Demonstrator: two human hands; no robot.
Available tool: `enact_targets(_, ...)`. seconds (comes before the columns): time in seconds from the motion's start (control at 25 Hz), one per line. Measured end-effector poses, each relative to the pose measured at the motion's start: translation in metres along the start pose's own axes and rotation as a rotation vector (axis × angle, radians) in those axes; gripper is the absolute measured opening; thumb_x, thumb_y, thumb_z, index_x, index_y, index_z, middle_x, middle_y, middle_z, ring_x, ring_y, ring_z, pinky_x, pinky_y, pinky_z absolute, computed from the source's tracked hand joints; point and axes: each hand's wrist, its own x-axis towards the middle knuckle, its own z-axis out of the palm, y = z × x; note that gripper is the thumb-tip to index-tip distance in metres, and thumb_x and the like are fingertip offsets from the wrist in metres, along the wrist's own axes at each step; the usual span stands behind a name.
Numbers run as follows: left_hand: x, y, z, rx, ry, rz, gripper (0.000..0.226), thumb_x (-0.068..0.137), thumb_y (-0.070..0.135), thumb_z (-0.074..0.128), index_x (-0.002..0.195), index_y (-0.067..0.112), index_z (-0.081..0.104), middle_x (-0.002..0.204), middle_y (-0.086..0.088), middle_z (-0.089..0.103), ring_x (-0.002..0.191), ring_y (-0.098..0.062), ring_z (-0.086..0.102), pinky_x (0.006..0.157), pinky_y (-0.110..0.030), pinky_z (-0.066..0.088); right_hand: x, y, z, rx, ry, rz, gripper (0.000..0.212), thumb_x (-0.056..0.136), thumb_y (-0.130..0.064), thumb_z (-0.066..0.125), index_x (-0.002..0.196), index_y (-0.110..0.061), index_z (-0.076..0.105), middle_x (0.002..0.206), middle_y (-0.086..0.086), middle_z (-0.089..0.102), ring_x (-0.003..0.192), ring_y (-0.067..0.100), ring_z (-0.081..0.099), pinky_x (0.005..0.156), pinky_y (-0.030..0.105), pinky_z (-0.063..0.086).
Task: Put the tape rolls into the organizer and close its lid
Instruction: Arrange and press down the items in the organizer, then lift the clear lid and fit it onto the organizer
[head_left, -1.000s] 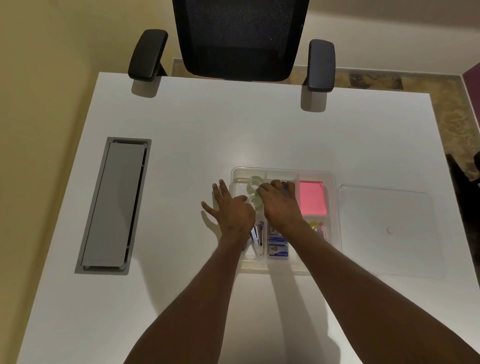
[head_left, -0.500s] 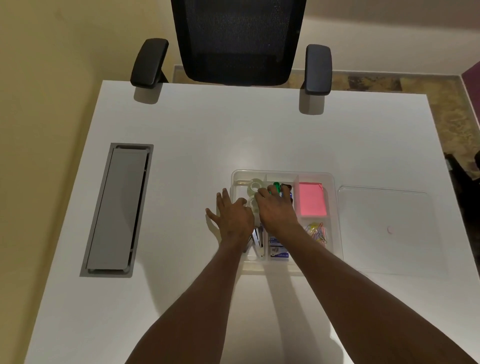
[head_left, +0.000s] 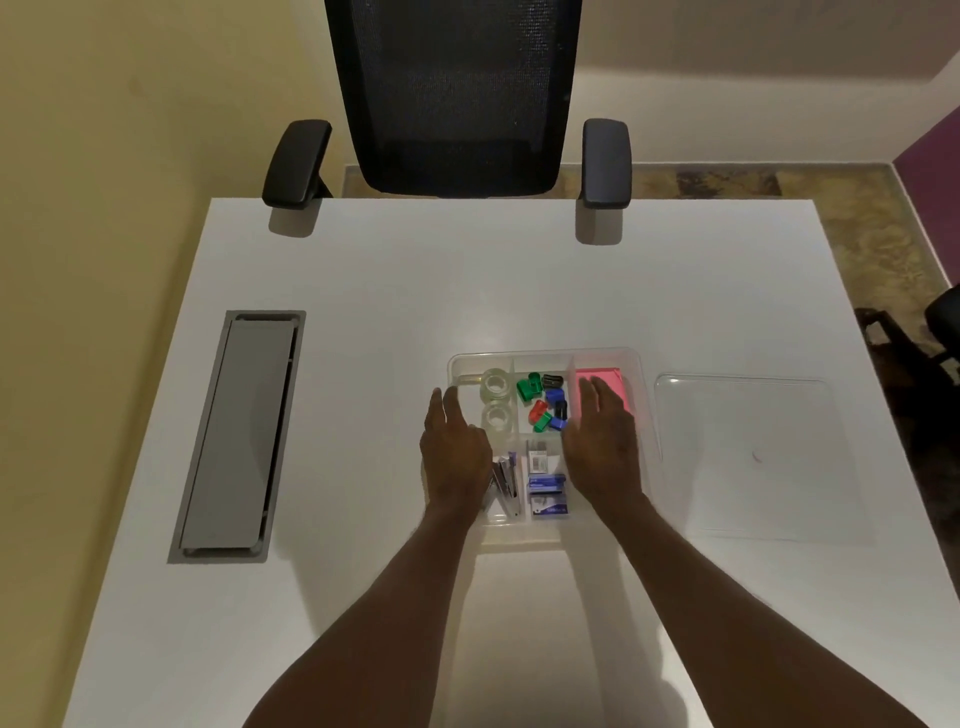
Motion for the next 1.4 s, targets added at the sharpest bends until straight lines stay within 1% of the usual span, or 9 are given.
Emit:
enact_targets(0.12,-0.017,0.000,0.004,-0.169,-0.010,-0.061,0.070,0.100,0.012,0.056,0.162,0.026,0.026,0.164,-0.001,0.040,0.150,-0.023,0.044,0.109,-0.028,0.041,-0.015,0.035,-0.011,-0.036,-0.031,0.150,0.066,0.098,-0.027,0.056,0.155,-0.005,0.029,0.159,0.018,0.034,0.144,0.034,0.038,0.116,0.046,0.039)
enact_targets(0.28,-0.032,0.001,0.009,-0.099,-0.046,-0.123,0.078,0.102,0.016,0.056,0.168,0.018,0.013,0.173,-0.006,0.027,0.159,-0.027,0.033,0.123,-0.041,0.038,-0.029,0.053,-0.019,0.046,-0.106,0.297,0.069,0.097,-0.025,0.056,0.154,0.000,0.025,0.152,0.021,0.039,0.137,0.035,0.043,0.110,0.043,0.040)
enact_targets(0.48,-0.033,0.002,0.008,-0.080,-0.035,-0.209,0.073,0.104,0.016,0.056,0.167,0.013,0.018,0.168,-0.012,0.035,0.154,-0.034,0.040,0.119,-0.046,0.044,-0.039,0.052,-0.017,0.311,-0.143,0.453,0.071,0.098,-0.029,0.056,0.155,-0.005,0.021,0.146,0.017,0.042,0.135,0.032,0.045,0.104,0.042,0.046)
enact_targets(0.72,-0.030,0.000,-0.005,-0.062,-0.021,-0.213,0.070,0.102,0.012,0.053,0.165,0.007,0.024,0.165,-0.016,0.038,0.152,-0.037,0.041,0.122,-0.048,0.041,-0.041,0.045,-0.011,0.321,-0.158,0.455,0.069,0.098,-0.027,0.055,0.155,-0.006,0.021,0.148,0.016,0.041,0.136,0.032,0.044,0.105,0.043,0.045)
enact_targets(0.88,-0.027,-0.001,-0.013,-0.077,-0.045,-0.198,0.060,0.098,0.010,0.056,0.155,0.005,0.038,0.155,-0.020,0.048,0.144,-0.039,0.049,0.116,-0.055,0.047,-0.047,0.047,-0.010,0.327,-0.161,0.433,0.073,0.097,-0.025,0.058,0.156,-0.006,0.019,0.149,0.016,0.041,0.138,0.033,0.043,0.109,0.043,0.044)
enact_targets(1.0,-0.032,0.000,-0.016,-0.063,-0.051,-0.179,0.063,0.098,0.011,0.057,0.157,0.006,0.036,0.159,-0.019,0.044,0.148,-0.037,0.044,0.118,-0.055,0.046,-0.054,0.048,-0.014,0.256,-0.110,0.378,0.071,0.093,-0.026,0.063,0.151,-0.006,0.028,0.144,0.015,0.047,0.132,0.032,0.049,0.108,0.043,0.044)
enact_targets(1.12,-0.043,-0.001,-0.019,0.042,-0.038,-0.134,0.072,0.099,0.015,0.062,0.162,0.005,0.028,0.164,-0.017,0.036,0.153,-0.035,0.036,0.122,-0.050,0.041,-0.063,0.048,-0.020,0.143,-0.034,0.274,0.059,0.091,-0.028,0.066,0.141,-0.007,0.041,0.133,0.013,0.055,0.122,0.030,0.055,0.104,0.041,0.046)
enact_targets(1.28,-0.064,-0.002,-0.021,0.318,0.111,0.017,0.054,0.096,0.021,0.066,0.146,0.007,0.051,0.144,-0.015,0.056,0.134,-0.034,0.055,0.108,-0.048,0.047,-0.084,0.052,-0.027,0.002,0.010,0.214,0.049,0.092,-0.028,0.063,0.134,-0.003,0.051,0.124,0.017,0.057,0.111,0.034,0.059,0.095,0.044,0.048)
enact_targets(1.4,-0.085,0.002,-0.011,0.404,0.162,0.188,0.039,0.098,0.024,0.066,0.134,0.011,0.062,0.125,-0.011,0.066,0.115,-0.029,0.064,0.095,-0.043,0.050,-0.102,0.063,-0.031,0.030,0.096,0.229,0.035,0.093,-0.019,0.059,0.122,0.000,0.058,0.111,0.018,0.059,0.096,0.035,0.062,0.083,0.044,0.052)
